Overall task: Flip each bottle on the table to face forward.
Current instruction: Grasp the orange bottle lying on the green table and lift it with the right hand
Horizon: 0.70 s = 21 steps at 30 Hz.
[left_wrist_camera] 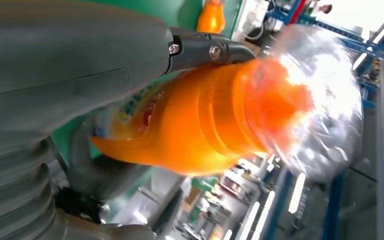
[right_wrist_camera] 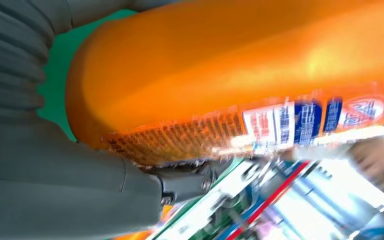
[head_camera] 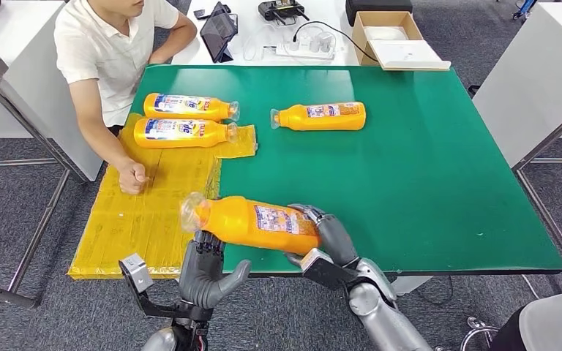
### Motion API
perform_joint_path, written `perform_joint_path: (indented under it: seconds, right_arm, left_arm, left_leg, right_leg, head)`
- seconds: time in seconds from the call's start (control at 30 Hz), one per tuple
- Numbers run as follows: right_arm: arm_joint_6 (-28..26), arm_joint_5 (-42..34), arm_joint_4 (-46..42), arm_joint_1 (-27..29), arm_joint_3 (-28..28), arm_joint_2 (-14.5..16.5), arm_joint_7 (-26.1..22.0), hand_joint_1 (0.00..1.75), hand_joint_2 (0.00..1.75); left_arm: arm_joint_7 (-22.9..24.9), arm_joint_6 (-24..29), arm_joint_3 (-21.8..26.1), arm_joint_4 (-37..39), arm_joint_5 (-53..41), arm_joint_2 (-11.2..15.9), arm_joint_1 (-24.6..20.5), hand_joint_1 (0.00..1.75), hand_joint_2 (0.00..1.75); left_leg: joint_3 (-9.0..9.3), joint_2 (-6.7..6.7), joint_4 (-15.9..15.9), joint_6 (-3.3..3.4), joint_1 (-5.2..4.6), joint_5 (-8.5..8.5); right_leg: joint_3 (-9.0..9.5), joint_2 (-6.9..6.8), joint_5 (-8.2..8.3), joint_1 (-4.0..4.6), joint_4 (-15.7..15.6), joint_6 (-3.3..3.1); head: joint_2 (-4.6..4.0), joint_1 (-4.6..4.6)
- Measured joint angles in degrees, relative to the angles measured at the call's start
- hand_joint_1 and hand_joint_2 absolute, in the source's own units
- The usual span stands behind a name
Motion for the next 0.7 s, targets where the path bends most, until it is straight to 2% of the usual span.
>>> perform_joint_path:
  seconds: [0.4,0.43,0.53,0.57,0.7]
  right_arm:
    - [0.72,-0.97,0.00,-0.70,6.04,1.39,-2.28,1.75,1.75]
    - [0.99,-1.16,0.00,-0.72,6.32,1.44,-2.30,1.75,1.75]
    - [1.72,-1.72,0.07,-0.93,7.19,1.75,-2.33,1.75,1.75]
    - [1.96,-1.96,0.15,-1.02,7.46,1.91,-2.36,1.75,1.75]
    - [2.51,-2.80,0.68,-1.41,8.24,2.55,-2.53,1.71,1.75]
  left_arm:
    - [0.75,0.61,-0.77,1.56,1.62,-0.06,-2.05,0.00,1.75]
    - [0.55,0.80,-0.83,1.64,1.55,-0.06,-2.20,0.30,1.75]
    - [-0.42,1.98,-1.18,1.82,0.32,-0.06,-2.83,1.61,1.75]
    - [-0.67,2.38,-1.30,1.91,-0.22,-0.06,-3.15,1.75,1.75]
    - [-1.26,2.97,-1.72,2.37,-1.26,-0.06,-4.25,1.75,1.75]
  left_leg:
    - [-0.01,-0.02,0.00,0.00,-0.02,0.00]
    - [-0.01,-0.02,0.00,0.00,-0.02,0.00]
    - [-0.01,-0.02,0.00,0.00,-0.02,0.00]
    - [-0.01,-0.02,0.00,0.00,-0.02,0.00]
    - [-0.01,-0.02,0.00,0.00,-0.01,0.00]
  right_leg:
    - [0.00,-0.04,0.00,-0.02,-0.01,0.00]
    - [0.00,-0.03,0.00,-0.02,-0.01,0.00]
    - [-0.01,-0.04,0.00,-0.01,-0.01,0.00]
    - [-0.01,-0.04,0.00,-0.01,-0.01,0.00]
    - [0.00,-0.03,0.00,-0.01,-0.01,0.00]
  head:
    - [0.01,0.01]
    - [0.01,0.01]
    - [0.00,0.01]
    - [0.00,0.01]
    - [0.00,0.01]
